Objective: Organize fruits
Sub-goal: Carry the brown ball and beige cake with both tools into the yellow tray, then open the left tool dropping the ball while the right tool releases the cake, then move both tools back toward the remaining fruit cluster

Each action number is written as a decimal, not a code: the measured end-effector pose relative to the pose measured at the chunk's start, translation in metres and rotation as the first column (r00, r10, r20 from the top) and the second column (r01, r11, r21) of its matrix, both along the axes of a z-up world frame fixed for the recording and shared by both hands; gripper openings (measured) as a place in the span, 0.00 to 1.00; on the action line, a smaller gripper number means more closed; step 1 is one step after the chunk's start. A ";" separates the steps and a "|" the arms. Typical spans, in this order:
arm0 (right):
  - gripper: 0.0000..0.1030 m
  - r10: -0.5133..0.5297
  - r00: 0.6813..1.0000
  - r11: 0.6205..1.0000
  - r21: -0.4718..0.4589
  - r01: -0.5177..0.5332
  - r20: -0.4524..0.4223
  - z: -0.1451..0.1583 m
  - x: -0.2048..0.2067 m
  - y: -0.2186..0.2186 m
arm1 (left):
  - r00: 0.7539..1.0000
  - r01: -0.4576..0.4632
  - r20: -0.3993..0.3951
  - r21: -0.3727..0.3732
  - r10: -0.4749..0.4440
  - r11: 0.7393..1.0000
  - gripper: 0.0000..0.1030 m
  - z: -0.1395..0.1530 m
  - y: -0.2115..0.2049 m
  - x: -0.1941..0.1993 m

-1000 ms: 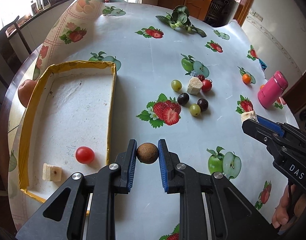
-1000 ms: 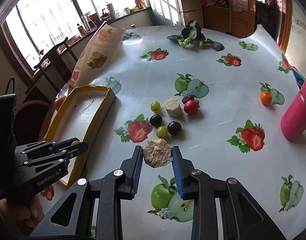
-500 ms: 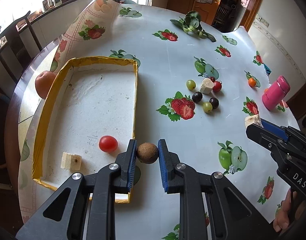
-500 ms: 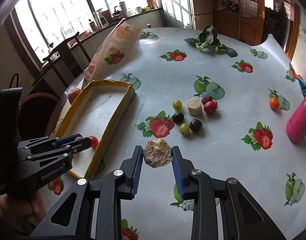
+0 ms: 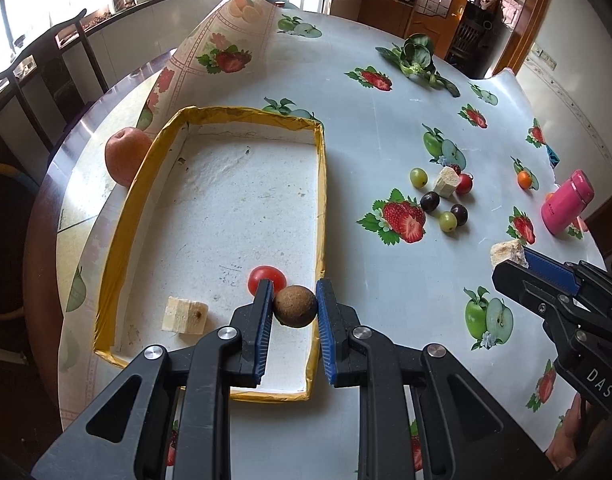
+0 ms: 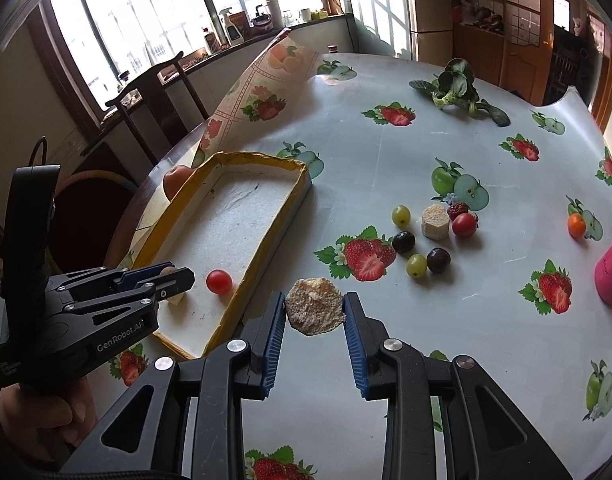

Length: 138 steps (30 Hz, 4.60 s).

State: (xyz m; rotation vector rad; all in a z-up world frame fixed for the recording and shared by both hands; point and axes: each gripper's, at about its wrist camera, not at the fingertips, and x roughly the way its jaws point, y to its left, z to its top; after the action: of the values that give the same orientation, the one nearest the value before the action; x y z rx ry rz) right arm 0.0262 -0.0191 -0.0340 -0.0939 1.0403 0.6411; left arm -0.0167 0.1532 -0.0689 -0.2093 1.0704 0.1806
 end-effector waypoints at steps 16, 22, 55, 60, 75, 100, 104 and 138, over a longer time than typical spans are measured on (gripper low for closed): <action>0.29 0.073 0.997 0.997 0.019 -0.073 -0.016 -0.005 0.001 0.045 | 0.995 -0.096 -0.004 -0.002 0.096 0.995 0.18 -0.004 0.049 -0.007; 0.29 0.114 0.993 0.993 0.026 -0.113 -0.023 -0.012 0.004 0.074 | 0.991 -0.134 -0.012 0.004 0.134 0.991 0.18 -0.009 0.071 -0.004; 0.32 0.245 0.958 0.963 -0.078 -0.258 -0.147 -0.117 0.050 0.186 | 0.975 -0.157 -0.158 0.013 0.157 0.988 0.20 -0.092 0.099 0.035; 0.37 0.240 0.960 0.964 -0.080 -0.253 -0.144 -0.112 0.052 0.181 | 0.971 -0.184 -0.155 0.005 0.183 0.983 0.38 -0.086 0.102 0.031; 0.46 0.153 0.986 0.988 0.003 -0.153 -0.066 -0.049 0.041 0.117 | 0.984 -0.152 -0.088 0.029 0.154 0.988 0.39 -0.039 0.074 0.015; 0.46 -0.114 0.993 0.993 -0.016 0.113 -0.040 -0.020 0.025 -0.050 | 0.999 0.028 -0.032 0.016 -0.027 0.999 0.39 -0.003 -0.025 0.030; 0.46 -0.140 0.989 0.990 -0.016 0.139 -0.042 -0.021 0.024 -0.067 | 0.998 0.046 -0.033 0.009 -0.046 0.999 0.39 -0.003 -0.036 0.033; 0.44 -0.227 0.969 0.974 -0.033 0.225 -0.100 -0.088 0.143 -0.108 | 0.972 0.182 -0.127 -0.136 -0.200 0.974 0.39 -0.075 -0.129 0.123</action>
State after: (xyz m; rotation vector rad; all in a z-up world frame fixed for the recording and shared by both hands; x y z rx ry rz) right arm 0.1689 -0.1274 -0.1222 0.0398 1.1386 0.4305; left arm 0.1064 0.0246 -0.1438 -0.2051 1.2357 -0.0459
